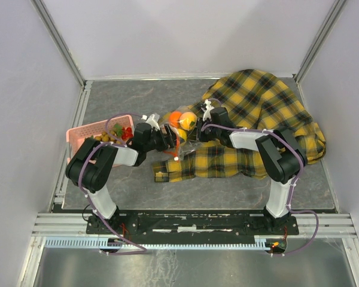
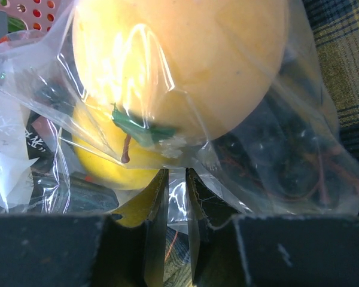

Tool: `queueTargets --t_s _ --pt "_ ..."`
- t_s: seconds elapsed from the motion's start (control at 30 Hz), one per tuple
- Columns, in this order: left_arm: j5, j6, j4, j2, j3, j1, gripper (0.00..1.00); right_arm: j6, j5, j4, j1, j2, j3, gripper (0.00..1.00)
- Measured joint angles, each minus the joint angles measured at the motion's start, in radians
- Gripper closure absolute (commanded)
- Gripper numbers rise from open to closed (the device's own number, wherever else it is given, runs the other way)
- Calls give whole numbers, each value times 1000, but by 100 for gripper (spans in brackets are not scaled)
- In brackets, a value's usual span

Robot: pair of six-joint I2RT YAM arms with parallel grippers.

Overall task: Open the zip-top bag and remove the fake food
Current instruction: Pick up the fake fruit from the zipper food storage bag.

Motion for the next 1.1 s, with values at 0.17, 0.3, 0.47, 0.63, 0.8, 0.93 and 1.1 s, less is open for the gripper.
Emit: queueTargets --t_s 0.17,0.3,0.47,0.63,0.8,0.93,1.1 --pt "-13 0 10 -2 0 -1 9 -18 6 12 2 -10 -14 73" --pt "-33 1 16 -19 0 -1 9 -39 24 22 2 -76 -56 73" --pt "-35 1 22 -21 0 -1 9 -46 34 90 2 -148 -61 72" --pt "-35 1 24 -21 0 -1 9 -46 33 98 4 -140 -20 73" --pt "-34 1 26 -21 0 -1 9 -61 26 61 7 -67 89 75" --pt "-34 1 27 -21 0 -1 9 -76 23 12 12 -34 127 78" --pt "-33 1 39 -12 0 -1 9 -109 28 -48 27 -10 147 78"
